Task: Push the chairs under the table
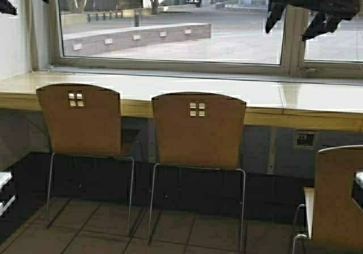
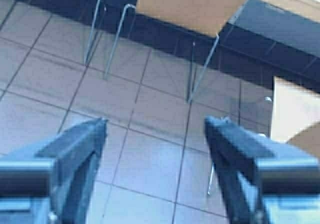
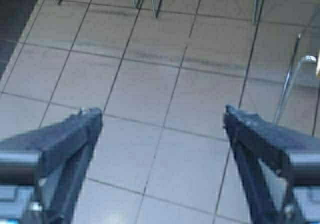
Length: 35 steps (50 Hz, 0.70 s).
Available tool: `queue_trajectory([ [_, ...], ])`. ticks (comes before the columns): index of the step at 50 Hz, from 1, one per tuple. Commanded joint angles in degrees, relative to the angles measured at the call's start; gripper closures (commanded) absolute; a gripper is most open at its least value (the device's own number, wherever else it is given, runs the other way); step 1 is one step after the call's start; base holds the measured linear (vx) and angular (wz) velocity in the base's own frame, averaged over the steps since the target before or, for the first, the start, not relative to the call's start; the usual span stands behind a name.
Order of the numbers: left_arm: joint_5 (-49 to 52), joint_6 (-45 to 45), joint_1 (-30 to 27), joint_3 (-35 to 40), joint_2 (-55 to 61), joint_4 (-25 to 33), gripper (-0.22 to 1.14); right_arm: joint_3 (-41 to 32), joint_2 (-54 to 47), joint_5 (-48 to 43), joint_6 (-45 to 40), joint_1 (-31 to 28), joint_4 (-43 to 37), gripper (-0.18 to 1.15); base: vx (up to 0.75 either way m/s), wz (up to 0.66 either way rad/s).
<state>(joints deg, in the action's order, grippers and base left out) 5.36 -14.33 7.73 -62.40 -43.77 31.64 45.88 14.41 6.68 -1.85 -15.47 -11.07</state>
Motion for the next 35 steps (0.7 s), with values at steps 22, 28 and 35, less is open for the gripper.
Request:
queue_trajectory([
  [22,-2.5,0.0,0.0,1.0,1.1,-0.2,-0.01,-1.8,0.3,2.3,-0.1,-0.4,-3.8,-0.07,-0.18,-0.2],
  [28,-2.7,0.0,0.1,1.5,1.8,-0.3,-0.01,-2.5,-1.1,2.5,-0.1,-0.3,-3.9,-0.07,-0.09,-0.28],
  [35,-2.7,0.2,0.0,1.3,2.6,-0.1,-0.01,-2.5,-3.0,3.1,-0.1,-0.4,-3.9,-0.07,-0.03,-0.32],
])
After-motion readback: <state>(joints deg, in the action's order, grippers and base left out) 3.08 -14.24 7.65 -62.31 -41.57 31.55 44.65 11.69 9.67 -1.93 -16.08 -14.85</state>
